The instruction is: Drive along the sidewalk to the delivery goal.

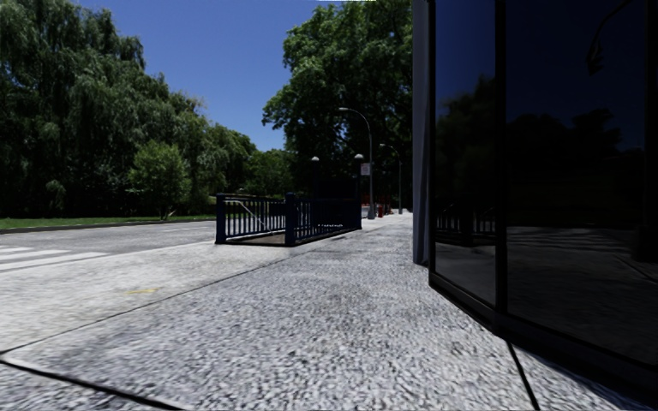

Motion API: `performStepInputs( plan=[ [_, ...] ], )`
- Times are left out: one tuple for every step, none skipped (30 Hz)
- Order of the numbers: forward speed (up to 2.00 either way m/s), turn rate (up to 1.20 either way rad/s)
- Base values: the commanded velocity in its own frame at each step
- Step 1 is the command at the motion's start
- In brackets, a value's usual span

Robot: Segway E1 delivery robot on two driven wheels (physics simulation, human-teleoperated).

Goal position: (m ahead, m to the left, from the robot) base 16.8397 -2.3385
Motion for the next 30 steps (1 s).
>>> performStepInputs(
  plan=[
    [2.00,0.14],
    [2.00,0.14],
    [2.00,0.00],
    [2.00,0.00],
    [2.00,0.00],
    [2.00,0.00],
    [2.00,0.00],
    [2.00,0.00],
    [2.00,0.00],
    [2.00,0.00],
    [2.00,0.00],
    [2.00,0.00],
    [2.00,0.00],
    [2.00,0.00],
    [2.00,0.00],
    [2.00,0.00],
    [2.00,0.00],
    [2.00,0.00],
    [2.00,0.00],
    [2.00,0.00],
    [2.00,0.00],
    [2.00,0.00],
    [2.00,0.00],
    [2.00,0.00],
    [2.00,-0.05],
    [2.00,-0.12],
    [2.00,-0.12],
    [2.00,-0.14],
    [2.00,-0.15],
    [2.00,-0.15]
  ],
)
